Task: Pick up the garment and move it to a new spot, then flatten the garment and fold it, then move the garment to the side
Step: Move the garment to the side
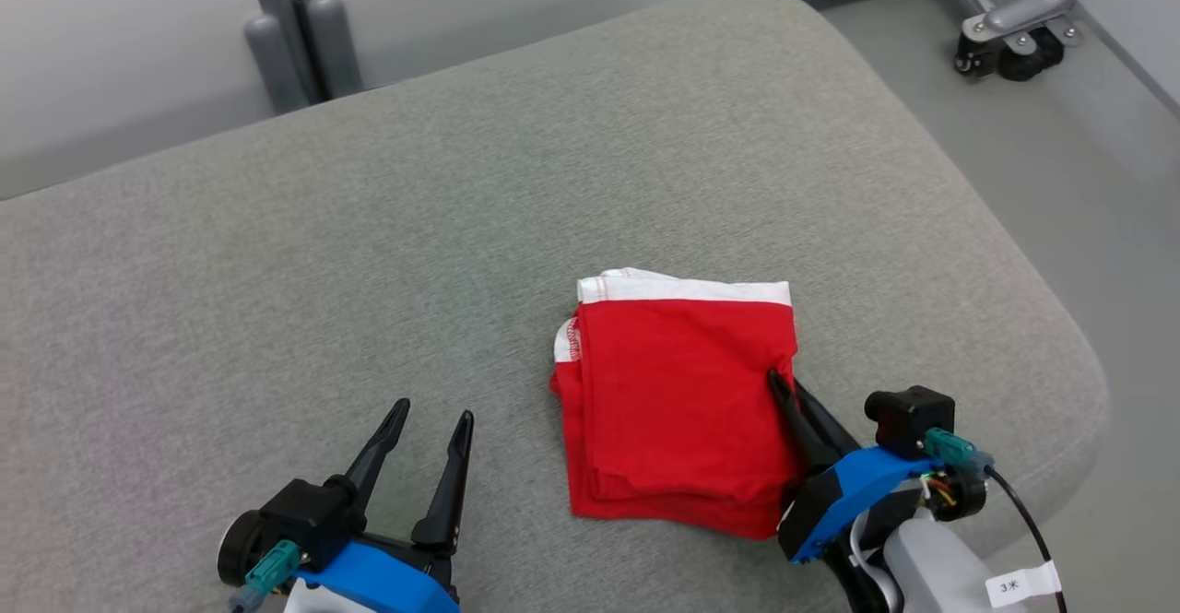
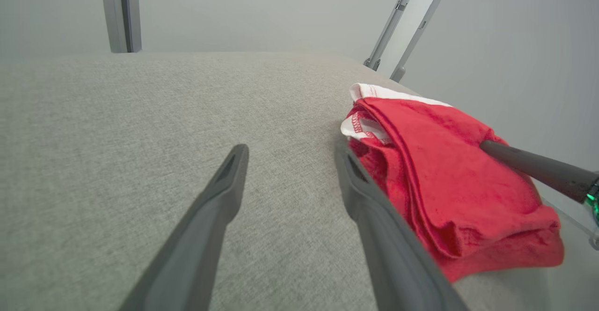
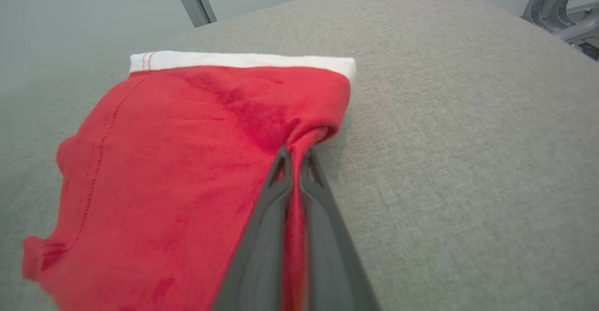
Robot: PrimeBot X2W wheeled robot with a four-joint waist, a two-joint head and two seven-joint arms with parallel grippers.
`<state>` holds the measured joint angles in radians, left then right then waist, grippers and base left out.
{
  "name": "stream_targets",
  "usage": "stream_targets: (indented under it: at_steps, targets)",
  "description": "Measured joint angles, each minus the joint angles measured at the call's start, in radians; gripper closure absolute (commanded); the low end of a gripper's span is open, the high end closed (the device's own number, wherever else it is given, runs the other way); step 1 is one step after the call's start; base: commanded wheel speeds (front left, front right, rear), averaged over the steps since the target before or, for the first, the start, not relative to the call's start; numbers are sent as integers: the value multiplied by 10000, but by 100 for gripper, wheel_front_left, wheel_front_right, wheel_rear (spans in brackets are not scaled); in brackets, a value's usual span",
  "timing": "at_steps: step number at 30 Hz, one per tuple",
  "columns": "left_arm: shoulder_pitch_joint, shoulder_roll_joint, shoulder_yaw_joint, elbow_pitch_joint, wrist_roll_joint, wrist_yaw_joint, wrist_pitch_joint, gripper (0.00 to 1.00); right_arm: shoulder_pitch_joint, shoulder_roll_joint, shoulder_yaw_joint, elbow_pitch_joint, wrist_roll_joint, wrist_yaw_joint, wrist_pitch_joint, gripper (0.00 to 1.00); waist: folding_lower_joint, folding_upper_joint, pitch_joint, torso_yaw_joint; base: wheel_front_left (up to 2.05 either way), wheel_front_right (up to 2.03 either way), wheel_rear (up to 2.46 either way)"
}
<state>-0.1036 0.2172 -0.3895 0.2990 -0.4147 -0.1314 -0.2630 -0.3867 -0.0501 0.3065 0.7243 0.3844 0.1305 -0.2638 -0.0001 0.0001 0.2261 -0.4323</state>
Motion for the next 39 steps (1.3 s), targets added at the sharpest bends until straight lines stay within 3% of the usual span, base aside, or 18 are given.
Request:
stream_targets:
  at_steps: [6, 11, 19, 23, 27, 28, 29, 36, 39]
  targets:
    - [-49, 364, -79, 40, -148, 0, 0, 0, -1037, 17, -1611, 813, -2288, 2, 0, 100, 0, 0, 222, 680, 0, 0, 0]
    - [-230, 694, -73, -59, -326, 0, -2, 0, -1978, -6, -4416, 1103, -5311, 2, 188, 100, 2, 0, 542, 1406, 0, 0, 0]
    - [-473, 1043, -79, -337, -523, 0, 0, 0, -2354, -196, -8698, -803, -8773, 2, 1411, 100, 2, 1, 1227, 2565, 0, 0, 0]
    - [-613, 1206, -92, -439, -610, 0, 0, 0, -2407, -215, -10011, -1877, -9743, 2, 1751, 100, 2, 1, 1596, 3000, 0, 0, 0]
    - [-740, 1271, -81, -512, -685, 0, -2, 0, -2514, -132, -10646, -2512, -10092, 4, 1908, 100, 1, 0, 1886, 3331, 0, 0, 0]
    - [-787, 1283, -92, -531, -692, 0, -6, 0, -2577, -125, -10801, -2623, -10132, 2, 1858, 22, 2, 1, 1948, 3395, 0, 0, 0]
    - [-834, 1290, -92, -539, -711, 0, -12, 0, -2625, -125, -10947, -2688, -10203, 2, 1835, 0, 2, 1, 2000, 3451, 0, 0, 0]
    - [-918, 1220, 58, -460, -761, 0, -21, 0, -3031, -31, -11818, -2309, -10002, 2, 297, 0, 2, 1, 1915, 3694, 0, 0, 0]
    - [-895, 1097, 316, -353, -694, 0, -13, 0, -3388, -8, -11112, -1522, -9423, 2, 56, 0, 1, 1, 1664, 3748, 0, 0, 0]
